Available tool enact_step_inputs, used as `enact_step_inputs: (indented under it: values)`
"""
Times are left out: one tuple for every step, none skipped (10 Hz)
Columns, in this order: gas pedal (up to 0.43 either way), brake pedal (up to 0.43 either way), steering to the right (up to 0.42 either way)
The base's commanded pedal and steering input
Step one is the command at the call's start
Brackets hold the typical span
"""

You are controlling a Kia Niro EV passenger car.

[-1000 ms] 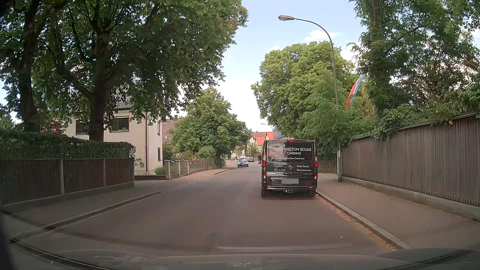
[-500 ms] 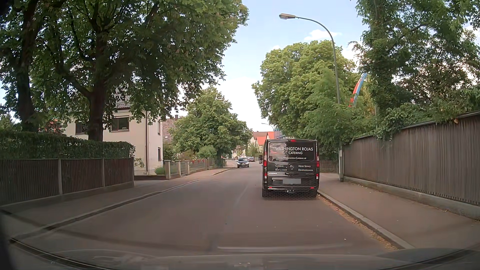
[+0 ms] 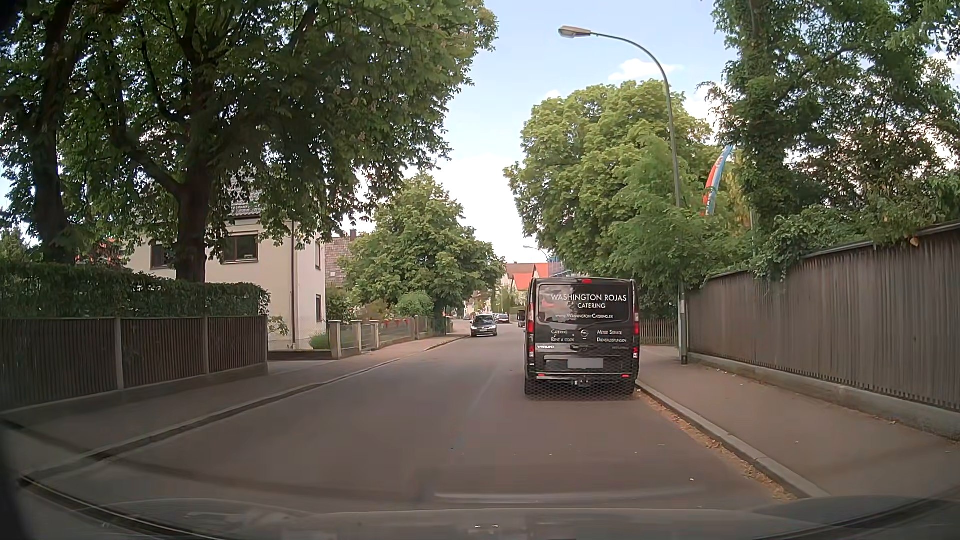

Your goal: Follow the waypoints while adhering to traffic rules and regulations

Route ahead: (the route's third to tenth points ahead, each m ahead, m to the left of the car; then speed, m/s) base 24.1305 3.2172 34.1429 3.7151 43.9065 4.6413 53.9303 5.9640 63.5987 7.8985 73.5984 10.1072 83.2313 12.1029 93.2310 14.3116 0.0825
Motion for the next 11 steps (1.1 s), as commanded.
enact_step_inputs:
  values:
    - [0.0, 0.201, -0.057]
    - [0.0, 0.201, -0.057]
    - [0.0, 0.213, -0.057]
    - [0.0, 0.256, -0.057]
    - [0.0, 0.299, -0.057]
    - [0.0, 0.329, -0.057]
    - [0.0, 0.372, -0.057]
    - [0.0, 0.409, -0.057]
    - [0.0, 0.463, -0.057]
    - [0.0, 0.543, -0.057]
    - [0.0, 0.616, -0.057]
